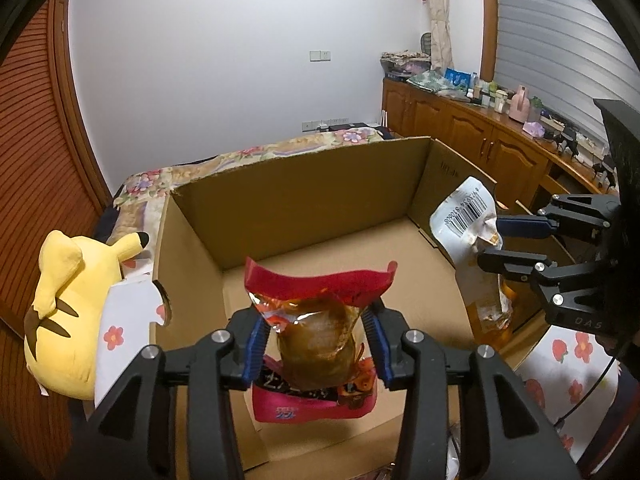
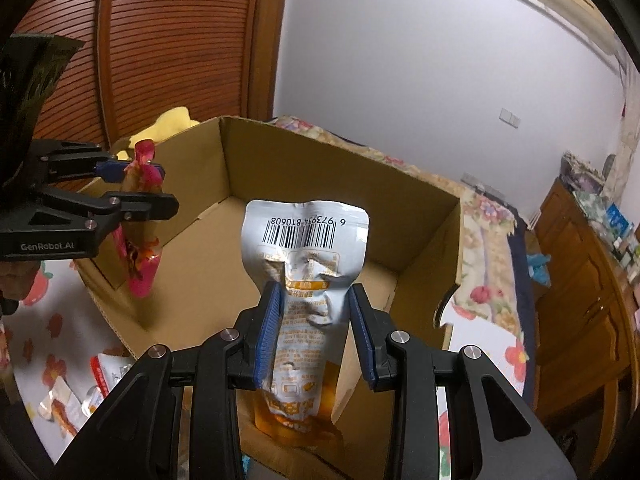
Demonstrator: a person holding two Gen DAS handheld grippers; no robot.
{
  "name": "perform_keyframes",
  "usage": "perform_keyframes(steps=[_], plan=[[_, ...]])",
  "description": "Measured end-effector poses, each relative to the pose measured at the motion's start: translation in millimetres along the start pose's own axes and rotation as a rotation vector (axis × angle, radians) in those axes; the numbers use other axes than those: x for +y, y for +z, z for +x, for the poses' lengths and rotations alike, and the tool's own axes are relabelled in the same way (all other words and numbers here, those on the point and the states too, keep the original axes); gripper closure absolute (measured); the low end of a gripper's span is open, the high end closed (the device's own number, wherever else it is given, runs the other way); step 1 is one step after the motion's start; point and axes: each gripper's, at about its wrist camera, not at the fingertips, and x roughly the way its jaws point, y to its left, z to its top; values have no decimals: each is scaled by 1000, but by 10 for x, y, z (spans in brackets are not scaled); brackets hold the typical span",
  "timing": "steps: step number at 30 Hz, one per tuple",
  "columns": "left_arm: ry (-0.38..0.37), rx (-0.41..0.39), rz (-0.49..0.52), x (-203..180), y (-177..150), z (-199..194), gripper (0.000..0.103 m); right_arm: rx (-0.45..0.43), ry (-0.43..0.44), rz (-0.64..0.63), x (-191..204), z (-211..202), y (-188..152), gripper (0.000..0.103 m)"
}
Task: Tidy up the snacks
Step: 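Carry both packs over the cardboard box and open both tools to drop them, then grasp the red chicken-feet pack with the left tool while the right tool grasps the white duck-neck pouch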
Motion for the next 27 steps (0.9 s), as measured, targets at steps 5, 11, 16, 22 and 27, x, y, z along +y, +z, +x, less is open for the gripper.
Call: perform_keyframes(steps=[5, 11, 16, 22, 27], plan=[[10, 15, 22, -48, -27, 16, 46, 0, 5, 28, -38, -5, -26, 67], [-10, 8, 23, -69, -43, 7, 38, -20, 16, 61, -79, -111, -39, 54], [-30, -25, 24, -124, -19, -135, 32, -52, 29, 75, -44, -291, -67, 53], [-49, -53, 32, -189, -92, -410, 32, -84, 37, 97, 56, -586, -151, 49], [-73, -82, 61, -274, -292, -748, 32, -103, 29, 124, 203, -845, -319, 41]])
